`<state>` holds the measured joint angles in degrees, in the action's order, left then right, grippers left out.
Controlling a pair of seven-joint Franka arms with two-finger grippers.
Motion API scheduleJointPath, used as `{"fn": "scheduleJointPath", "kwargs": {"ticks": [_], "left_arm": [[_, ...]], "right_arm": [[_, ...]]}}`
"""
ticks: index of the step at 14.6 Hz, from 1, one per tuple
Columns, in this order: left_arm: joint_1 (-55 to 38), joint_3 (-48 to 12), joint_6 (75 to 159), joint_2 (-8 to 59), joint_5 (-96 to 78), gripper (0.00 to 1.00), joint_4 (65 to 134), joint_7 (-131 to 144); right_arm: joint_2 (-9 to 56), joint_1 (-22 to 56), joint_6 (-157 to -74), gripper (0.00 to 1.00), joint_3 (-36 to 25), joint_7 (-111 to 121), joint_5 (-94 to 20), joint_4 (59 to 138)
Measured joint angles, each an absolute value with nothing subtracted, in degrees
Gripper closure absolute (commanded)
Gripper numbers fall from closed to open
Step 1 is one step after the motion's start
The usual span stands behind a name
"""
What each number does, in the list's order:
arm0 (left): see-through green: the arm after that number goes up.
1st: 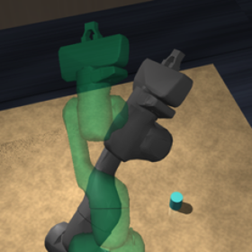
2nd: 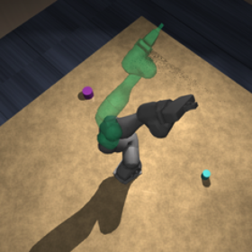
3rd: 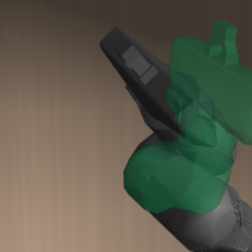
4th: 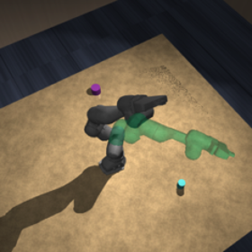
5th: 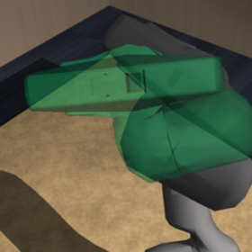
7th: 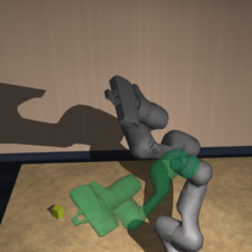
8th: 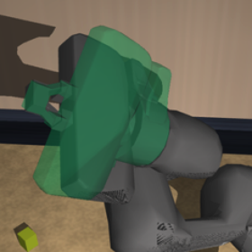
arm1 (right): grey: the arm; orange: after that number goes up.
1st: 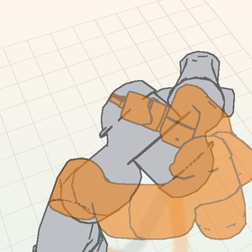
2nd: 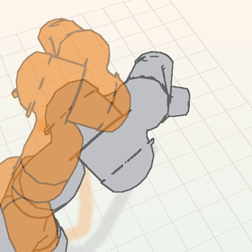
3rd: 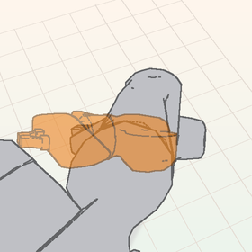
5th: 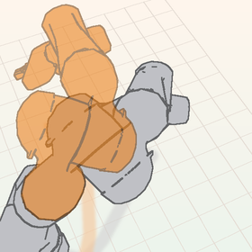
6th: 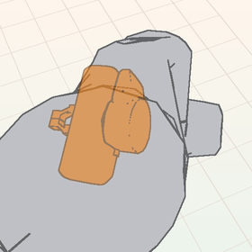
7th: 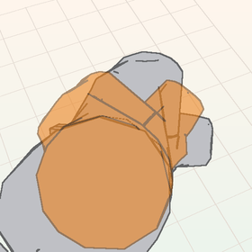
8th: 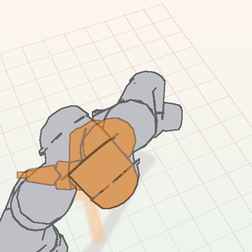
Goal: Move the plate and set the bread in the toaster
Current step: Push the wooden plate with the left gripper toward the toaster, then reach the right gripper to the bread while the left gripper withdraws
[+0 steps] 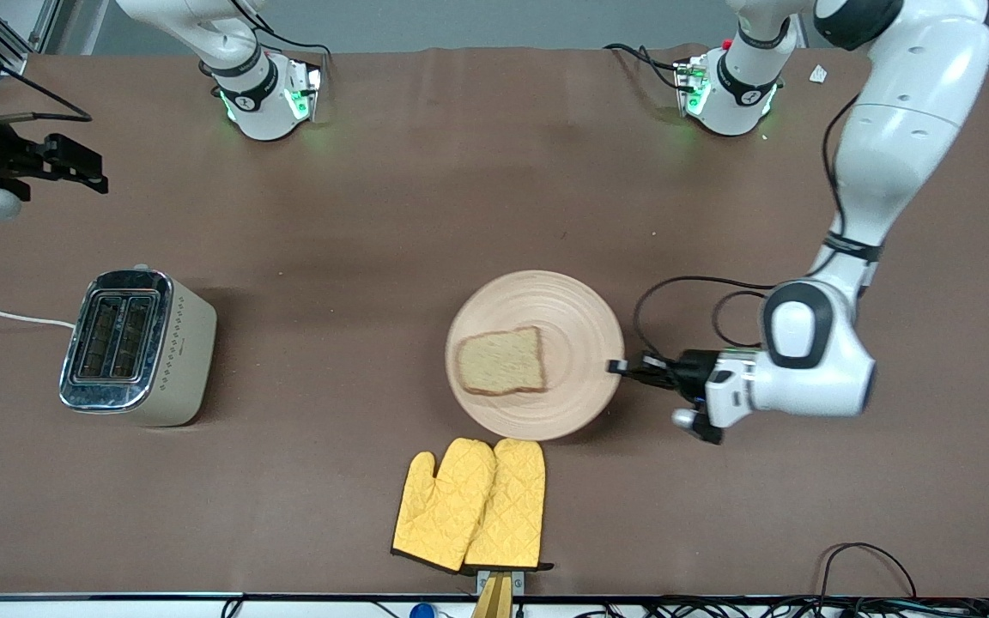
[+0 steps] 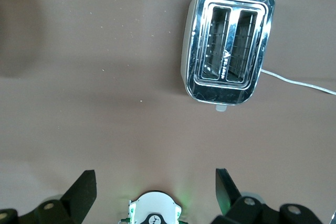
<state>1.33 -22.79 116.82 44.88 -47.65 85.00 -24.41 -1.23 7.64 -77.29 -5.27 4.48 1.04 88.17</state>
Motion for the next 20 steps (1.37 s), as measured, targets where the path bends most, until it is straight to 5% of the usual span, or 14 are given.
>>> {"fn": "scheduleJointPath", "kwargs": {"ticks": [4,9,12,13,14,20], "left_arm": [[-7.26,-23.13,128.93,46.81,-56.87,1.0,88.81,-25.72],[-11.99,-23.09,134.75,51.19,-66.34,0.95,89.46,-35.07],[-11.91,-23.07,134.98,53.4,-68.22,0.62,89.54,-38.74],[-11.79,-23.07,134.98,53.55,-68.51,0.39,89.54,-39.02],[-11.61,-23.07,135.13,53.52,-68.59,0.0,89.48,-39.03],[-6.24,-22.71,138.07,51.03,-68.38,0.0,88.14,-34.65]], "right_arm": [[-0.93,8.35,-81.28,0.0,-5.28,4.28,-2.73,91.5],[-0.01,8.62,-96.39,0.0,-5.43,4.23,-3.76,101.41],[1.43,10.73,-104.37,0.0,-5.35,1.43,-4.06,105.63],[1.99,11.61,-107.96,0.0,-5.31,0.28,-4.07,107.71],[2.52,12.23,-111.93,0.0,-5.29,-0.46,-4.07,110.07],[7.55,19.64,-129.08,0.0,-5.15,-9.78,-4.17,118.4]]}}
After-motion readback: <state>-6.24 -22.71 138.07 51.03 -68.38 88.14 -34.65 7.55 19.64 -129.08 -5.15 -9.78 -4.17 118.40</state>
